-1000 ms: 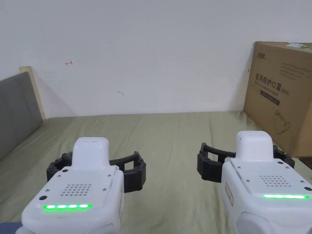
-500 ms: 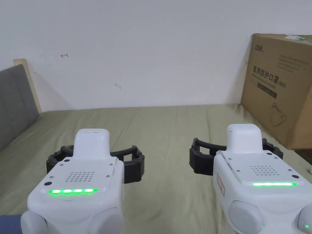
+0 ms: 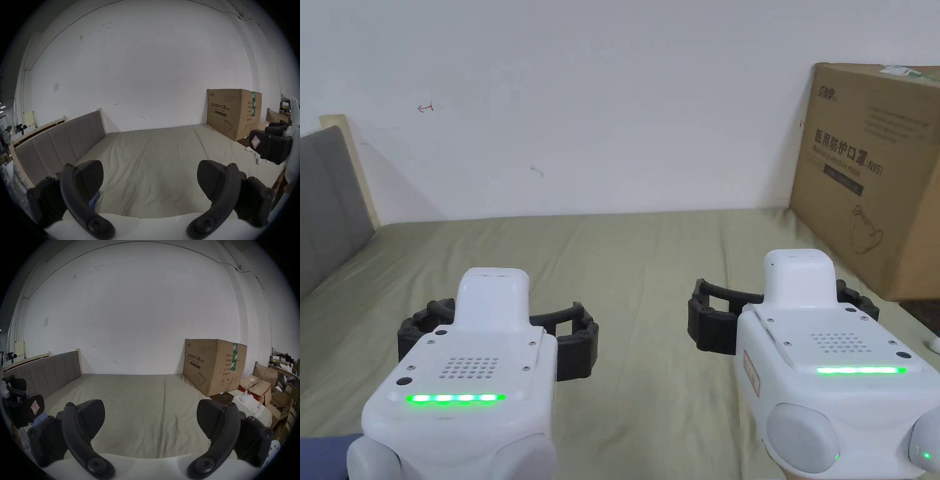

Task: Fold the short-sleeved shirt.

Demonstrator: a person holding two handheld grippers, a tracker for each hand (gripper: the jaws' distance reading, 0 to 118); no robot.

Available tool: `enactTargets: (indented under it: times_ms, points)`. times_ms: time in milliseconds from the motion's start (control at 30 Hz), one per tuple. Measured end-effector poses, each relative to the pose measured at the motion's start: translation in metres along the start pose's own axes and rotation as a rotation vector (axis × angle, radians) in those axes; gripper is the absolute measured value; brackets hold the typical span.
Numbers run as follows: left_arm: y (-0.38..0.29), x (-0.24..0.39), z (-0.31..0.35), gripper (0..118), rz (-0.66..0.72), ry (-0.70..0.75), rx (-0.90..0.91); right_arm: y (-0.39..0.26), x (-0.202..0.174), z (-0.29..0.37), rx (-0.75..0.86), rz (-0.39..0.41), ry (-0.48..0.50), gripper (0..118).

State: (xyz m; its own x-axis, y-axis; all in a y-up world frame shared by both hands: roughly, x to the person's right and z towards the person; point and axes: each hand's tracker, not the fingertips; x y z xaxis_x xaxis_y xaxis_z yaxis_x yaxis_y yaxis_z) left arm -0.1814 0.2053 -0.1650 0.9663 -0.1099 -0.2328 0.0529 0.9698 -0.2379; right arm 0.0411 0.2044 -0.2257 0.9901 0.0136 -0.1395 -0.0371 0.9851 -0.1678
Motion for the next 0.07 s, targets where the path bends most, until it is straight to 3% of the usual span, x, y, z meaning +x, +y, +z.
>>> enactTargets:
  times_ms: [67]
  points:
    - [0.0005, -0.0025, 0.0016, 116, 0.038, -0.019, 0.006, -0.0004, -0.0001, 0.0001, -0.002, -0.002, 0.002, 114]
